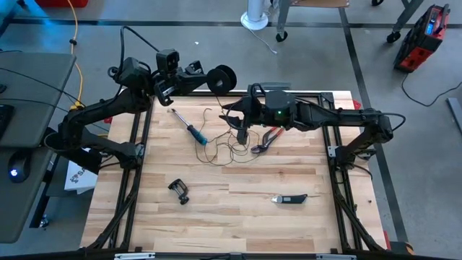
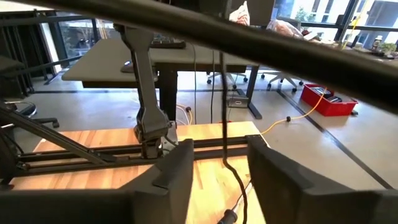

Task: Coil cords
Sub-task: Coil the black wire onto the black spool

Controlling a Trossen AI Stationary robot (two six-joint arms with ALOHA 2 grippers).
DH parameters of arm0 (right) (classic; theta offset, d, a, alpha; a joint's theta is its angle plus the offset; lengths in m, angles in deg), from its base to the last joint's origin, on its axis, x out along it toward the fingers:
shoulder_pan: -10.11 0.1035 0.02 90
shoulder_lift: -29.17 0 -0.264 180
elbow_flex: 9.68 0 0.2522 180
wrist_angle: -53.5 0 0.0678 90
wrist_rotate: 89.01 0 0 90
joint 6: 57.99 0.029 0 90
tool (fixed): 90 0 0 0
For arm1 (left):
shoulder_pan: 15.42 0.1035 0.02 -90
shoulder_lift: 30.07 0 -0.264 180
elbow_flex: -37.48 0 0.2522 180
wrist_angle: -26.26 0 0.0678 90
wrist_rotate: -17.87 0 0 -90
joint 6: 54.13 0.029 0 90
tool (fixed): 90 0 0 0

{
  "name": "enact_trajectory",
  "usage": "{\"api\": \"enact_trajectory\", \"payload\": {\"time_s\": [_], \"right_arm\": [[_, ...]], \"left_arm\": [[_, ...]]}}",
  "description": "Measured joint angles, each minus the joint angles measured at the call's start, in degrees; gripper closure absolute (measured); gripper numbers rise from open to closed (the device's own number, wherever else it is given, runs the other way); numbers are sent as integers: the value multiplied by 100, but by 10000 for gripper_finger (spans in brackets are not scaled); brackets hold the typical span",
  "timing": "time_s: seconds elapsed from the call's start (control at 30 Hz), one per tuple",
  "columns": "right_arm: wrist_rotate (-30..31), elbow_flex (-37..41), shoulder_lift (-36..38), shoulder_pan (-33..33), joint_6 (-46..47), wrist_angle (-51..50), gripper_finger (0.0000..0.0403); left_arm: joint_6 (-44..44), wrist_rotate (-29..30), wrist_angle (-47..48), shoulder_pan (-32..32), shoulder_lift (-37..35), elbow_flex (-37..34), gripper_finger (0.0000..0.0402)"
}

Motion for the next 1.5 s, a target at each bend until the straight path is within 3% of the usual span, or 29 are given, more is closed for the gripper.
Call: {"api": "enact_trajectory", "payload": {"time_s": [0.2,0.37,0.83,1.23,1.5], "right_arm": [[3,0,0,0,0,-3,321],[5,0,13,28,5,-43,392],[35,-7,286,365,499,-658,402],[-118,-13,720,431,649,-973,402],[-39,-17,1076,428,605,-1648,403]], "left_arm": [[5,7,-2,0,1,0,401],[123,12,-14,6,-2,0,401],[356,100,109,442,-232,-9,401],[1156,307,2018,501,-547,-4,401],[1027,286,2256,538,-945,-4,401]]}}
